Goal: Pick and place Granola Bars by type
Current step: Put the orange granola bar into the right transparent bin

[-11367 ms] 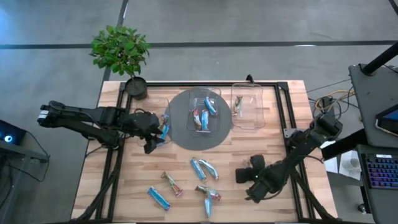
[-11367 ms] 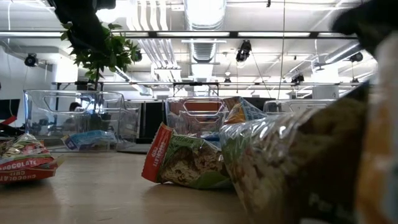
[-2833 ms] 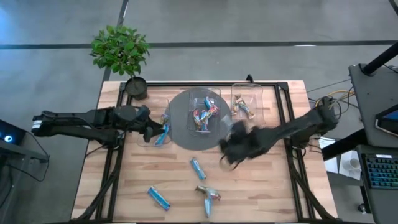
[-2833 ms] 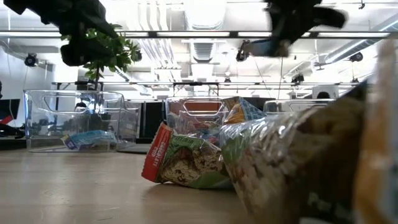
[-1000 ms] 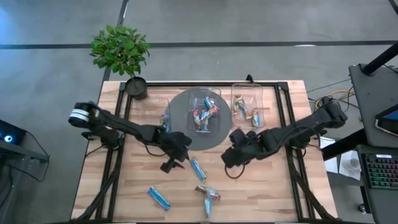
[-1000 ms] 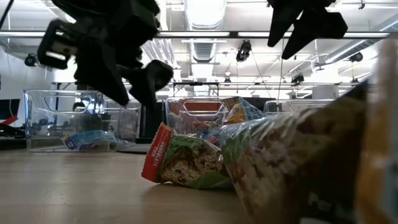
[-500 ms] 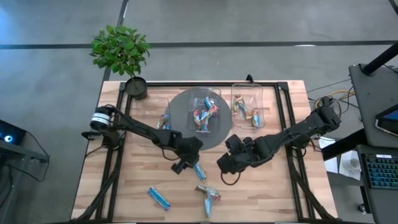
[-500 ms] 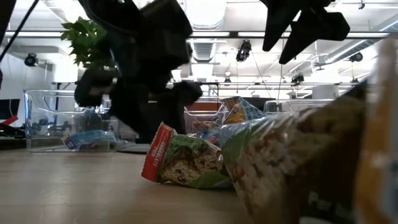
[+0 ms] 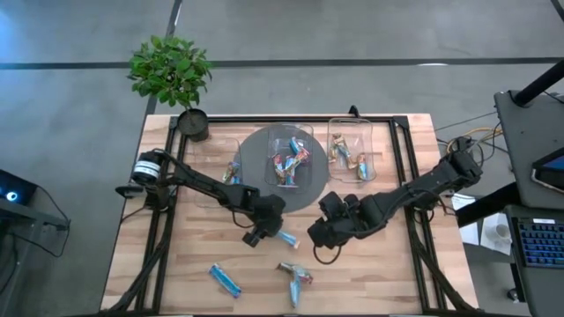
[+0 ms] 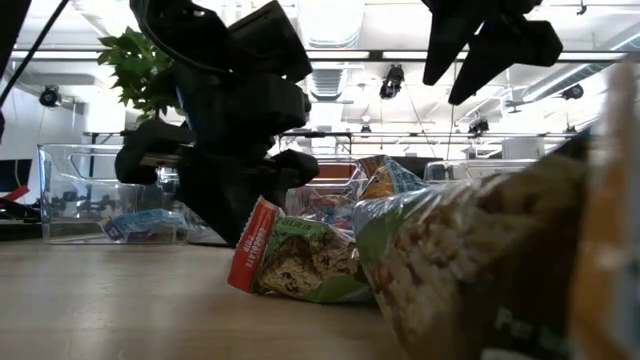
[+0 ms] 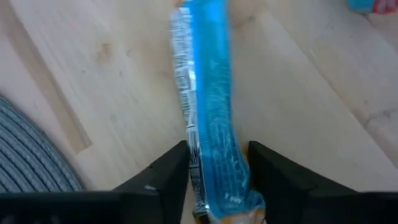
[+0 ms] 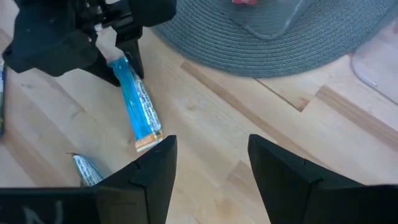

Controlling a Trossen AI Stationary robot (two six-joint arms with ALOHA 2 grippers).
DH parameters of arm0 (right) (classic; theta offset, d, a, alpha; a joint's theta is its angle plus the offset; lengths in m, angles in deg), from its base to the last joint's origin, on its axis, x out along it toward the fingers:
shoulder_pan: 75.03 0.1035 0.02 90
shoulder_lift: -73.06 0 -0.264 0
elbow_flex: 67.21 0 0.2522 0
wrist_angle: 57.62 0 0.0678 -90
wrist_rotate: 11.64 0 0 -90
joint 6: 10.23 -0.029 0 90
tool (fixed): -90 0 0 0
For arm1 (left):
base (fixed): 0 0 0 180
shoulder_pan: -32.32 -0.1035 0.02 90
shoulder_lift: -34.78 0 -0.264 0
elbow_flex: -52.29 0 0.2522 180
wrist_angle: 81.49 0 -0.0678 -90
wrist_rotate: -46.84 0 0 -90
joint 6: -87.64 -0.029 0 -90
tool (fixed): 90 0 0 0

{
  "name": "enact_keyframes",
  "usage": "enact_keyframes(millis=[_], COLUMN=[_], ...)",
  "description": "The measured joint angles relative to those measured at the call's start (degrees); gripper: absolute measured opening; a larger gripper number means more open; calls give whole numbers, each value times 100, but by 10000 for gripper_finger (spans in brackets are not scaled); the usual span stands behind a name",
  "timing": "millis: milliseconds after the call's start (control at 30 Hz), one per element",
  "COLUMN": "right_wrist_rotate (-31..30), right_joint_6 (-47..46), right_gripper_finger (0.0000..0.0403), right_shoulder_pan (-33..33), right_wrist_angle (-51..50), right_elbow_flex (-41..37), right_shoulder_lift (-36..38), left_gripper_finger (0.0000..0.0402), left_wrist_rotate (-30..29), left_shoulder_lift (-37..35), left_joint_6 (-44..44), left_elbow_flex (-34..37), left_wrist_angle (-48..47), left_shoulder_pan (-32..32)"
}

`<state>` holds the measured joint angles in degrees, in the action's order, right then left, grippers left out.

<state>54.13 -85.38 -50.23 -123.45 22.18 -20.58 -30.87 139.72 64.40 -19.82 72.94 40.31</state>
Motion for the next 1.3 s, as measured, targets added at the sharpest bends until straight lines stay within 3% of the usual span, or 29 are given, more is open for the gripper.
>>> enact_keyframes(millis=[233, 367, 533, 1067, 1300], right_wrist_rotate=[244, 755, 686, 613, 1051], right_joint_6=[50, 184, 185, -95, 117], right_gripper_finger=[172, 162, 163, 291, 310], right_shoulder_pan=[166, 345, 467, 314, 101], right_wrist_angle=[85, 596, 1142, 1382, 1818], right_elbow_flex=[-42, -161, -274, -214, -214], right_shoulder_lift=[0, -39, -37, 28, 24], left_gripper_finger=[72, 67, 66, 66, 66], left_wrist_rotate=[-39, -243, -326, -574, -636], left_shoulder_lift=[-2, -182, -539, -850, -850], left_joint_6=[209, 375, 587, 603, 373], left_elbow_flex=[-17, -17, -144, -511, -520], left_wrist_angle=[78, 129, 477, 751, 859], left_shoulder_pan=[-4, -6, -26, -39, -37])
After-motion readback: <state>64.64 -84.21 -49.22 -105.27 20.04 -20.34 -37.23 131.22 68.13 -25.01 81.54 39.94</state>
